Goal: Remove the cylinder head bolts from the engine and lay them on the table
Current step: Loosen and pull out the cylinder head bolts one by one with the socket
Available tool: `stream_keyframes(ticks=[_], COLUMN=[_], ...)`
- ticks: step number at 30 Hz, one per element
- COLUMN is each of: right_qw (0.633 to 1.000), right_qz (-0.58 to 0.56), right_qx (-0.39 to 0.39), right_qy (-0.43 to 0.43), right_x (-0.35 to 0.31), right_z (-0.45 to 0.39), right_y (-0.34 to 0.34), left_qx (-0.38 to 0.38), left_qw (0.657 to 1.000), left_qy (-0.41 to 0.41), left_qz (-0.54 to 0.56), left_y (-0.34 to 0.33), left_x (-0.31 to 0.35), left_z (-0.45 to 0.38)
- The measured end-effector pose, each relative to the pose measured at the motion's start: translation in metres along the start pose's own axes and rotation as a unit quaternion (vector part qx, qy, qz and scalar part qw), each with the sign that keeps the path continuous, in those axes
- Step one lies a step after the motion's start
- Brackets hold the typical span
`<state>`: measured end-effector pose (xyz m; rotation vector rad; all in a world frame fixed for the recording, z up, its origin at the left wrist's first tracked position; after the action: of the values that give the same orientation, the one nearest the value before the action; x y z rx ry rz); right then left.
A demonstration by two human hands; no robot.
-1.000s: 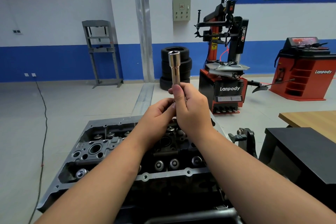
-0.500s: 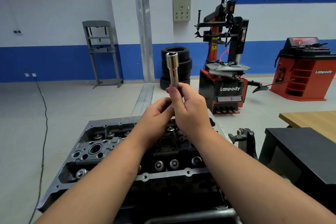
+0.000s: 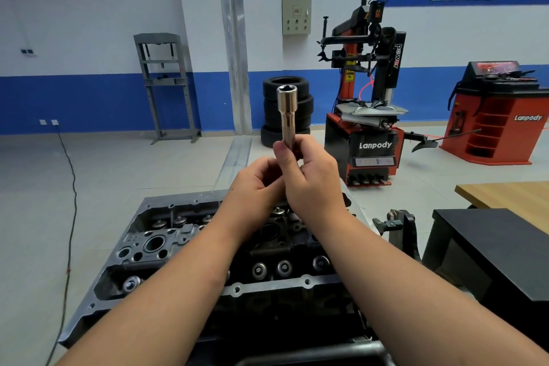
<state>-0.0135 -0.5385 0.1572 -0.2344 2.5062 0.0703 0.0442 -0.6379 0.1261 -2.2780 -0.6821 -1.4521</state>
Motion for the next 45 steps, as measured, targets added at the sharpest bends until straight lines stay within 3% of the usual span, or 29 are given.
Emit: stream_keyframes(ticks=[4, 10, 16, 22, 30, 36, 45], right_qw=[0.999, 1.000, 0.999, 1.000, 1.000, 0.999, 1.000], right_qz=[0.017, 0.016, 0.021, 0.025, 0.017, 0.034, 0.020], right_qx=[-0.023, 0.006, 0.031, 0.002, 0.020, 0.004, 0.022], right_qy=[-0.020, -0.014, 0.021, -0.013, 0.007, 0.002, 0.005], right_x=[0.0027, 0.0007, -0.0023, 0.0016, -0.0010, -0.0015, -0.0008], right_z=[-0.0005, -0.0010, 0.0003, -0.0013, 0.0009, 0.0014, 0.0008], right_y=[-0.0023, 0.0018, 0.0025, -0.0002, 0.0022, -0.0010, 0.0020], left_qx=[-0.031, -0.026, 0.011, -0.033, 0.016, -0.021, -0.009], left_qw=[0.999, 0.997, 0.999, 0.999, 1.000, 1.000, 0.998], left_qy=[0.003, -0.031, -0.006, -0.008, -0.011, 0.005, -0.028], left_qz=[-0.028, -0.065, -0.037, -0.024, -0.025, 0.003, -0.053], left_y=[-0.0015, -0.0020, 0.0007, -0.0026, 0.0036, -0.0036, -0.0004], left_x=[-0.0002, 0.0046, 0.0003, 0.0029, 0.0010, 0.0031, 0.0038], left_z=[0.0026, 0.0022, -0.0005, 0.0044, 0.0009, 0.0035, 0.0025])
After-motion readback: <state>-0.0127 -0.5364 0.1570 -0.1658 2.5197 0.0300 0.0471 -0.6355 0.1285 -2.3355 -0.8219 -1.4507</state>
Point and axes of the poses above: each hand's wrist, its own z-axis away from the middle knuckle, its own y-axis out of the back of the hand, x = y × z, the point moved 4 cm from there along -z, towards the middle knuckle, and after that the axes turned 11 degrees about x, right-handed, at the moved point
